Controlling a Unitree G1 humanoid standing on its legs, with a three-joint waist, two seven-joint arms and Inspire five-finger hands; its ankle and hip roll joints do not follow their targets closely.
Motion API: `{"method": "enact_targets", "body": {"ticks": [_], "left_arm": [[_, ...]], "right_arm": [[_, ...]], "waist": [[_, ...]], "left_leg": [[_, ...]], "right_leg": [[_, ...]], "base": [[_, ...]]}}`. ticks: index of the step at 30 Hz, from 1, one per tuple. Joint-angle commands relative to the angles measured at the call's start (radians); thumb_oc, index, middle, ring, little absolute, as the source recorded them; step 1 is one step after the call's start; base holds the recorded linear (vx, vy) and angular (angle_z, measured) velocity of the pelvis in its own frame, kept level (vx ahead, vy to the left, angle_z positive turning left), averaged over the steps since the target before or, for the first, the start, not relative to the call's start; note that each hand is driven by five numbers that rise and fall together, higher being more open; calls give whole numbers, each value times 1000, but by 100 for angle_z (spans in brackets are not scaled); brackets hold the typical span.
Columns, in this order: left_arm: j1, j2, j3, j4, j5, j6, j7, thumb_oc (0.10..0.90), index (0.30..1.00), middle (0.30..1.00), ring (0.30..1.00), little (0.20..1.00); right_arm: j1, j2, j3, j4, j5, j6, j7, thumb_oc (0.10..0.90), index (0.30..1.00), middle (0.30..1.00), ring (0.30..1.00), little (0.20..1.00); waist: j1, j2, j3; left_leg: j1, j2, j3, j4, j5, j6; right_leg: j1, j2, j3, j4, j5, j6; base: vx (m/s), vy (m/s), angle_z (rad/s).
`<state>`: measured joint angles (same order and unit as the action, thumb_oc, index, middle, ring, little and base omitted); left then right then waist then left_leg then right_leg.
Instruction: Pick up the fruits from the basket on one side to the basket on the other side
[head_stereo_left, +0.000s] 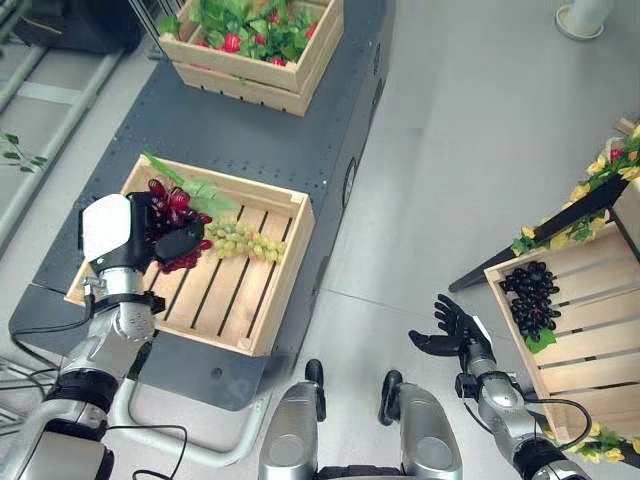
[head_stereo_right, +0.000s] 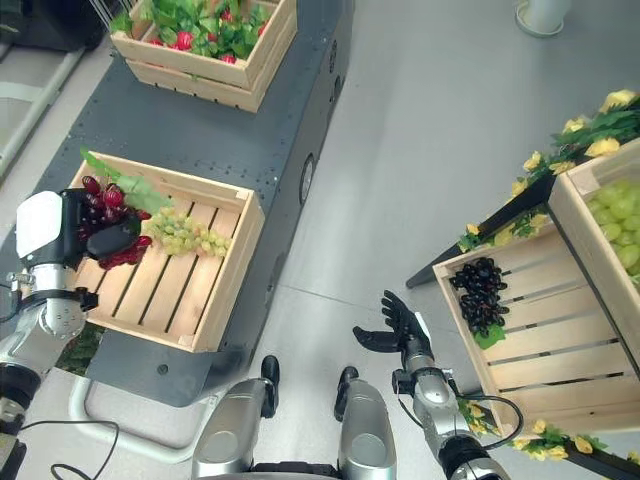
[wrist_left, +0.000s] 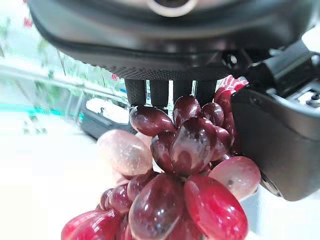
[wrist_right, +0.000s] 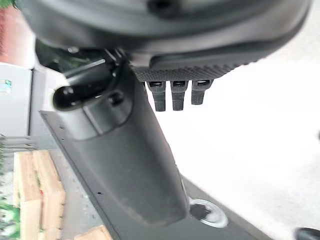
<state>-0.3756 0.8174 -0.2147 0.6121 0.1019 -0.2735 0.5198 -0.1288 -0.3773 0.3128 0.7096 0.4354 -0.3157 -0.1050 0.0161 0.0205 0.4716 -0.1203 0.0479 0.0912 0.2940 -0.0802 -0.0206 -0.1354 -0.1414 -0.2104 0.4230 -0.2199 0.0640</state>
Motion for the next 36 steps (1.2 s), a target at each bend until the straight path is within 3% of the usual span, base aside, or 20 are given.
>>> {"method": "enact_targets", "body": {"ticks": [1, 2, 5, 10, 15, 19, 29, 31, 36], "left_arm": [[-12, -25, 112, -81, -276, -127, -96, 400, 300, 300, 300, 300], [-22, -63, 126, -112, -395, -135, -185, 400, 300, 300, 300, 300], [-41, -145, 135, -158, -592, -109, -319, 400, 300, 300, 300, 300], [-88, -212, 112, -175, -716, -60, -429, 400, 300, 300, 300, 300], [-186, -214, 71, -92, -831, -11, -564, 400, 300, 300, 300, 300], [-268, -186, 37, -51, -875, -5, -613, 400, 300, 300, 300, 300], [-472, -210, -60, -6, -920, -47, -604, 400, 300, 300, 300, 300], [-513, -252, -85, -4, -900, -44, -589, 400, 300, 300, 300, 300], [-572, -289, -121, 13, -894, -38, -580, 400, 300, 300, 300, 300]], "right_arm": [[14, -12, -22, -81, -29, -35, -48, 800, 900, 900, 900, 900], [15, -6, -23, -87, 1, -15, -22, 800, 900, 900, 900, 900], [0, 6, -15, -89, 26, -6, 40, 800, 900, 900, 900, 900], [-56, 2, 13, -194, 74, 33, 148, 800, 900, 900, 900, 900], [-173, -16, 23, -274, 140, 43, 251, 800, 900, 900, 900, 900], [-271, -40, 44, -317, 159, 74, 281, 800, 900, 900, 900, 900], [-558, -56, 84, -416, 160, 160, 166, 800, 900, 900, 900, 900], [-625, -31, 93, -398, 250, 228, 189, 800, 900, 900, 900, 900], [-702, -12, 105, -346, 378, 292, 228, 800, 900, 900, 900, 900]], "waist": [[-22, 23, -191], [-23, 22, -217], [-22, 24, -260], [-27, 21, -301], [-34, 27, -338], [-36, 32, -361], [-50, 28, -397], [-53, 23, -409], [-56, 17, -430]], "left_leg": [[88, -80, -34, -85, -62, 36], [113, -82, -42, -126, -49, 32], [148, -85, -58, -180, -31, 24], [188, -83, -58, -232, -16, 18], [221, -79, -60, -314, 18, 7], [230, -75, -60, -372, 48, 0], [208, -67, -50, -381, 51, -6], [212, -63, -42, -381, 46, -7], [213, -58, -43, -381, 40, -9]], "right_leg": [[105, 16, -11, -158, 43, -26], [129, 24, -7, -201, 62, -23], [167, 37, 1, -268, 92, -21], [213, 50, 8, -341, 125, -20], [250, 64, -1, -423, 162, -13], [261, 71, -6, -478, 190, -5], [260, 85, -3, -507, 197, -12], [262, 87, 1, -510, 193, -15], [258, 96, 19, -510, 186, -19]], "base": [[58, -133, -4], [33, -101, 3], [29, -130, 10], [-4, -116, 2], [-66, -120, -3], [-84, -101, -6], [-69, -75, -4], [-36, -65, -11], [-30, -36, -4]]}}
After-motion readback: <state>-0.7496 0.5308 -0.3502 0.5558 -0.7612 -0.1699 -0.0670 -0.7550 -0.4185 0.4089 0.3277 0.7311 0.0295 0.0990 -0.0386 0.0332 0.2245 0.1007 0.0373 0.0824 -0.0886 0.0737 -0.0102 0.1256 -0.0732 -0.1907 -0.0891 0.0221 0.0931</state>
